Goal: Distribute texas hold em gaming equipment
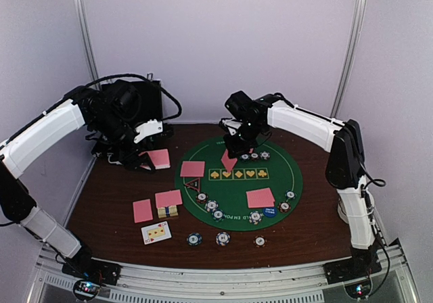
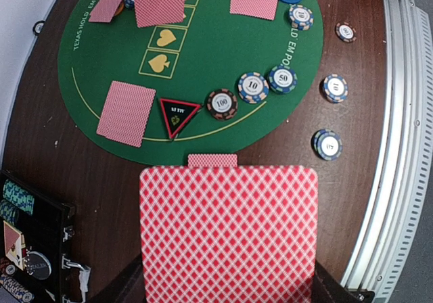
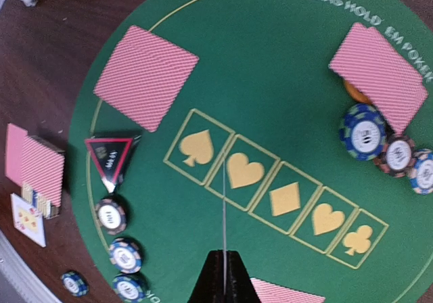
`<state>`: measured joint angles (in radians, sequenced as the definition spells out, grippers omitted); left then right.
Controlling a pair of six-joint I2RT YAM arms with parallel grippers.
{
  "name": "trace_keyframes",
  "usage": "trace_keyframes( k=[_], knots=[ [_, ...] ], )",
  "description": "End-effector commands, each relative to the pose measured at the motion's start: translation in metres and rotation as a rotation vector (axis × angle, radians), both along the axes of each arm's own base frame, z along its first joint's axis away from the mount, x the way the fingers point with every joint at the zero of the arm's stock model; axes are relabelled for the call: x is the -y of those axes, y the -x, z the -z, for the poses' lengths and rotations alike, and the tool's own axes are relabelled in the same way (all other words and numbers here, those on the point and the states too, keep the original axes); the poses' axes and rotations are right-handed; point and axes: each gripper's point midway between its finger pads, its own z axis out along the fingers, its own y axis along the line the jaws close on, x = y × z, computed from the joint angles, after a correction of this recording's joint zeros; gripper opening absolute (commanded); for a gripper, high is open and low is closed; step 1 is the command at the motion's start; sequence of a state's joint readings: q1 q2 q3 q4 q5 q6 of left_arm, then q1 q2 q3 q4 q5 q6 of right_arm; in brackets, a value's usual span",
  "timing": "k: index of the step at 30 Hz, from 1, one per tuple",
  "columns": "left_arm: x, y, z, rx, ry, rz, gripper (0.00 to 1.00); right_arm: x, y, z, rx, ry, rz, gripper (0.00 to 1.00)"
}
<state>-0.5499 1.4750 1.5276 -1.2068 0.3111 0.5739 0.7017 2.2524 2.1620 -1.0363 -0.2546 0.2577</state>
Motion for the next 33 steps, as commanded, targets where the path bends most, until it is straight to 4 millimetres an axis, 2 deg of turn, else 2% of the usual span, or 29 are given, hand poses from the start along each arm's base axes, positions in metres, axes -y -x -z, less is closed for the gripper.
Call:
trace_keyframes(
  k=[1,4,9,14,24,30,31,33],
  knots=[
    [-0.001,0.004,-0.010,0.018,0.022,0.010,0.00,0.024,-0.037,-0.023,0.320,0.248,-0.050,0.00],
    [-0.003,0.005,-0.009,0.021,0.016,0.010,0.00,0.015,-0.044,-0.025,0.487,0.380,-0.158,0.00],
    [-0.007,0.007,-0.007,0.014,0.012,0.004,0.00,-0.018,-0.042,-0.017,0.715,0.574,-0.317,0.00],
    [-0.009,0.009,-0.010,0.018,0.015,0.003,0.00,-0.038,-0.042,0.001,0.802,0.675,-0.406,0.00],
    [-0.012,0.010,-0.012,0.022,0.014,0.004,0.00,-0.036,-0.041,0.058,0.818,0.830,-0.548,0.00],
    [-0.012,0.009,-0.013,0.021,0.012,0.003,0.00,-0.034,-0.033,0.076,0.790,0.842,-0.587,0.00],
    [-0.012,0.010,-0.013,0.022,0.013,0.003,0.00,-0.035,-0.030,0.077,0.785,0.840,-0.590,0.03],
    [-0.011,0.009,-0.014,0.023,0.014,0.003,0.00,-0.036,-0.024,0.078,0.779,0.827,-0.595,0.17]
  ],
)
